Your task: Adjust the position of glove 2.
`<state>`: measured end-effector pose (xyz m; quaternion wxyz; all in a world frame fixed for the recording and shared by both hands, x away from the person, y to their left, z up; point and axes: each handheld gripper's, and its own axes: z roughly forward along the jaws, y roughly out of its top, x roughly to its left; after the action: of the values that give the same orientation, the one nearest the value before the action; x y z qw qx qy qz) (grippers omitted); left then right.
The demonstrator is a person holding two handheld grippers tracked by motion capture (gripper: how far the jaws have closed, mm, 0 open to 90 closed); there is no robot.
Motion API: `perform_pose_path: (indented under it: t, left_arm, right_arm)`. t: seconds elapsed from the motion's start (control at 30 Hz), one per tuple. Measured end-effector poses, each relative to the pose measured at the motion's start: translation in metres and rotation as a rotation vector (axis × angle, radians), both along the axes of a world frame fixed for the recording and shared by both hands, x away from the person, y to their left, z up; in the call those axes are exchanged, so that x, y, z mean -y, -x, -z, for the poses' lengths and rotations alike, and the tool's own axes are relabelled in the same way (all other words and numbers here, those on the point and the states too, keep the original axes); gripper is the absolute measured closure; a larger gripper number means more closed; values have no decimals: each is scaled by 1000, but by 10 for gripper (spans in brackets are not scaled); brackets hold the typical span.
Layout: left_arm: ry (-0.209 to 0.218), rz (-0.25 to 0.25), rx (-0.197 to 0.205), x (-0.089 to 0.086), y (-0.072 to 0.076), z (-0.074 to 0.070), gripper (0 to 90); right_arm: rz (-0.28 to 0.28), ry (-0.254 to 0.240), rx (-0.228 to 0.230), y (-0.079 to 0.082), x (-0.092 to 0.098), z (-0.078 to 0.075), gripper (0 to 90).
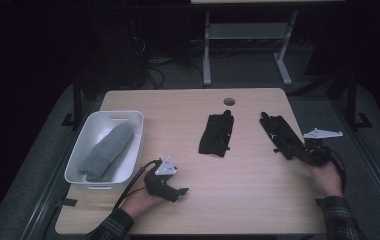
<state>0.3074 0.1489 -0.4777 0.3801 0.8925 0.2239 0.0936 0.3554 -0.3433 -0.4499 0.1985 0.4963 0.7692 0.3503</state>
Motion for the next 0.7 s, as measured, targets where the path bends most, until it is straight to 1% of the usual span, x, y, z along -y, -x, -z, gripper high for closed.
perform_pose_path:
  t: [0.1, 0.2, 0.27, 0.3, 0.37, 0.47, 0.5, 0.7]
  left_arm:
    - [-1, -1, -2, 0, 0, 0, 124]
    - [-1, -1, -2, 0, 0, 0, 124]
    - [-1, 0, -2, 0, 0, 0, 124]
    - [-3, 1, -2, 0, 0, 0, 123]
    - [-4, 2, -1, 0, -1, 0, 124]
    - [-5, 1, -2, 1, -1, 0, 124]
    - [-6, 1, -2, 1, -1, -1, 124]
    - [-5, 1, 0, 1, -1, 0, 124]
  right_arm:
    - [12, 37, -6, -8, -1, 3, 900]
    - [22, 46, -10, -15, 0, 7, 900]
    - [28, 59, -21, -18, 1, 11, 900]
    - [29, 61, -34, -19, 1, 13, 900]
    - [11, 66, -60, -21, 1, 19, 900]
    - [-7, 83, -58, -19, -3, 19, 900]
    - [-15, 82, -70, -18, -4, 18, 900]
    - [-66, 84, -75, -7, -10, 17, 900]
